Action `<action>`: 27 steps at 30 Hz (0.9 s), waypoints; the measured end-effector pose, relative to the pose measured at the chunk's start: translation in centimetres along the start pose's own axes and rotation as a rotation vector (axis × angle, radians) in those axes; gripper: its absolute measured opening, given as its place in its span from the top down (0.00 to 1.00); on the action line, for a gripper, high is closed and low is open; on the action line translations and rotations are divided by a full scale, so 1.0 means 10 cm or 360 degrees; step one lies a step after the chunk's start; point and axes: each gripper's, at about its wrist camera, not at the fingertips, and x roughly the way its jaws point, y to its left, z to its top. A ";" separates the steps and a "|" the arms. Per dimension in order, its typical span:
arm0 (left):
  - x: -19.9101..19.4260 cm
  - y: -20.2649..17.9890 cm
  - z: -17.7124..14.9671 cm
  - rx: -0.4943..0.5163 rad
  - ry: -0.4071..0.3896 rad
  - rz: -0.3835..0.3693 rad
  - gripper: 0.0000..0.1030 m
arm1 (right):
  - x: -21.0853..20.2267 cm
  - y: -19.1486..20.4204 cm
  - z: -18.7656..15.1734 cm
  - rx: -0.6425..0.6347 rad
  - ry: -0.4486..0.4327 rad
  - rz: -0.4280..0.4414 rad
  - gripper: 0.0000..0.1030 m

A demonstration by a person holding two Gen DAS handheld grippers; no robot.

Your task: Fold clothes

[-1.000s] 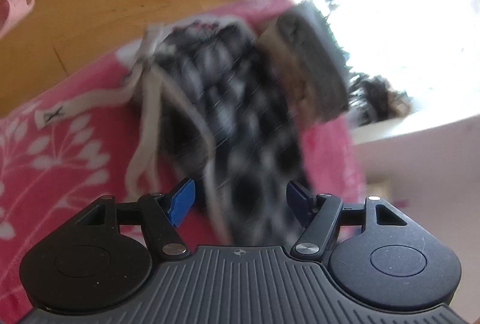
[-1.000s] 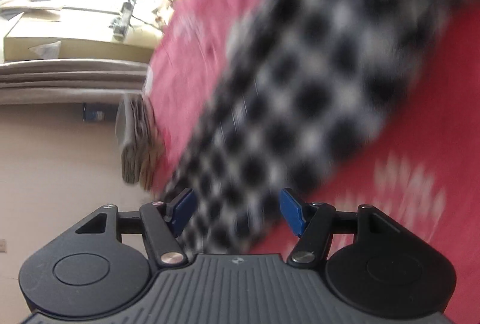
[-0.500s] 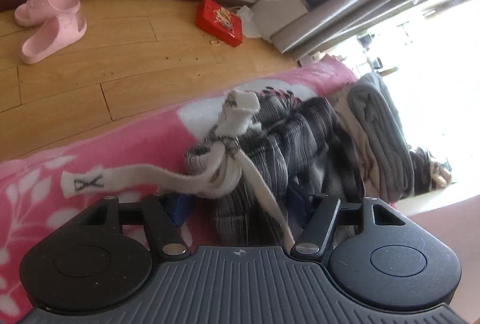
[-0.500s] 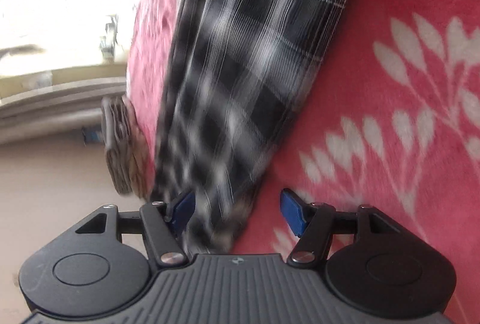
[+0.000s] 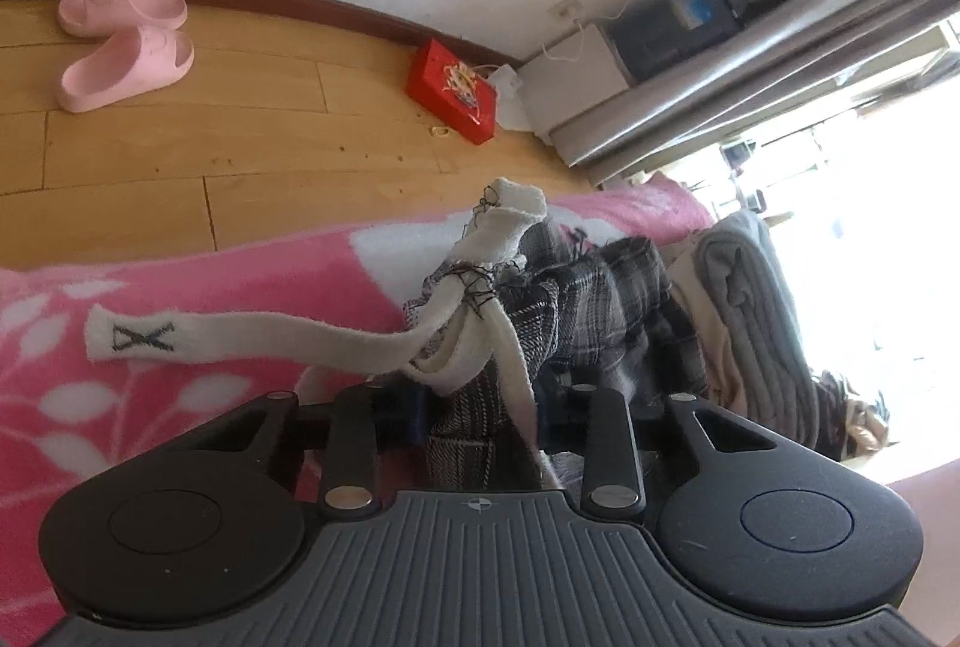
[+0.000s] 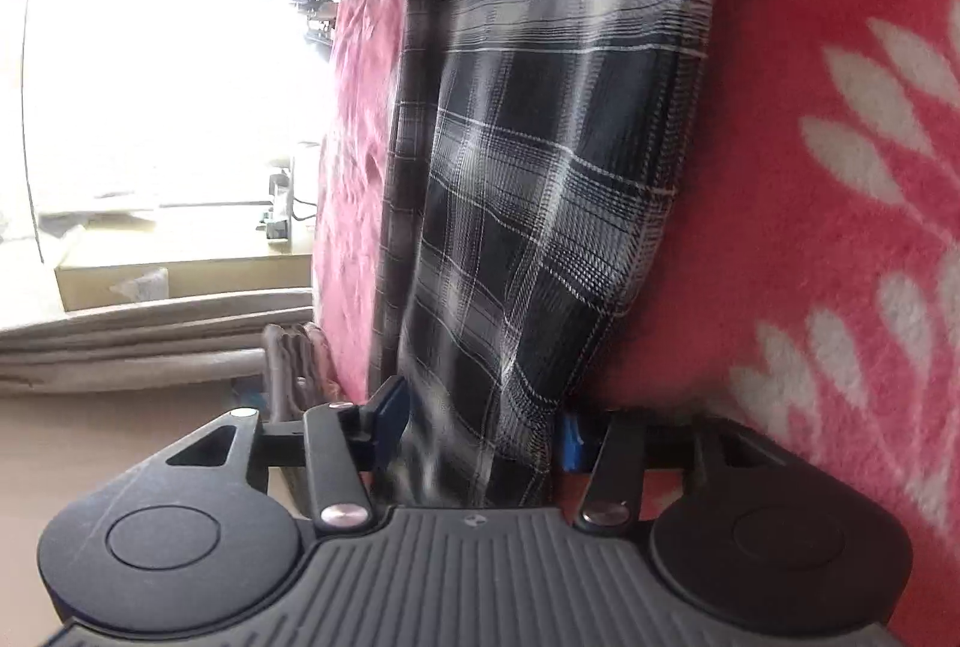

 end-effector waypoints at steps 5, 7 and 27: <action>0.05 0.07 0.04 -0.0096 0.0035 -0.0019 0.67 | 0.01 -0.04 0.05 0.0066 -0.0032 -0.0007 0.51; 0.01 0.04 0.06 -0.0110 0.0019 0.0038 0.77 | 0.00 -0.04 0.07 0.0082 -0.0043 -0.0031 0.55; -1.07 0.19 0.03 -0.0050 -0.0113 0.0172 0.86 | -0.67 0.10 0.04 -0.0092 0.0001 -0.0188 0.95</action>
